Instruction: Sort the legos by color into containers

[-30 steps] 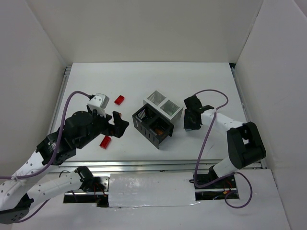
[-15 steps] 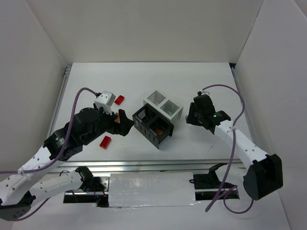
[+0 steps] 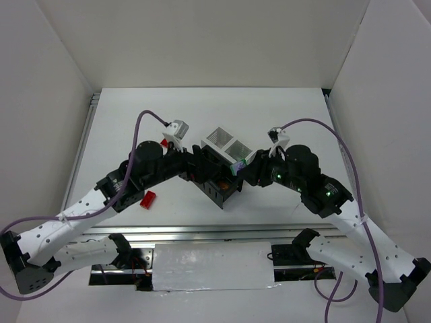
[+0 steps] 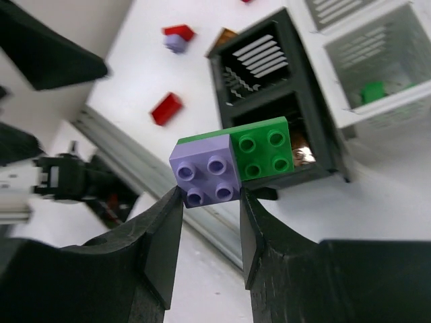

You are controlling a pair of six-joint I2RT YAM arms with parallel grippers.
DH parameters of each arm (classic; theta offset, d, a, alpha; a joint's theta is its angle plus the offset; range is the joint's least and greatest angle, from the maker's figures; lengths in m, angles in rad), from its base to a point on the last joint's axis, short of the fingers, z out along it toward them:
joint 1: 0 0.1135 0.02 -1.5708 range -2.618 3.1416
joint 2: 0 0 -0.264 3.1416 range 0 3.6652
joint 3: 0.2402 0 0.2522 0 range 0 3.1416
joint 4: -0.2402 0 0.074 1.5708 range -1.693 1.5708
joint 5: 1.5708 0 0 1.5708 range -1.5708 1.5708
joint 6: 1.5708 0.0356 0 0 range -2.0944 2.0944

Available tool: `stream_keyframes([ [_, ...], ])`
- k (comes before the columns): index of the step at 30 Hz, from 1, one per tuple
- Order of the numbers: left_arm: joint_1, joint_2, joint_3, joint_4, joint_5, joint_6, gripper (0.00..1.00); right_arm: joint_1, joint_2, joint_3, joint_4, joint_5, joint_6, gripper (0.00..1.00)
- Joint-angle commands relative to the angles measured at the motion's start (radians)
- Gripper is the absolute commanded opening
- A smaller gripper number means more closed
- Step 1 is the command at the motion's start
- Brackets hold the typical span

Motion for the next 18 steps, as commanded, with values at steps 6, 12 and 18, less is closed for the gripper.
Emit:
stream_keyframes([
  [6,-0.074,-0.114,-0.21,0.462,0.194,0.36,1.0,0.006,-0.044,0.078,0.088,-0.136,0.225,0.08],
  [12,-0.157,-0.16,-0.344,0.717,0.158,0.601,1.0,0.006,-0.07,0.107,0.117,-0.219,0.359,0.09],
  [18,-0.27,-0.12,-0.31,0.731,0.014,0.829,0.99,0.004,-0.075,0.129,0.151,-0.364,0.443,0.08],
])
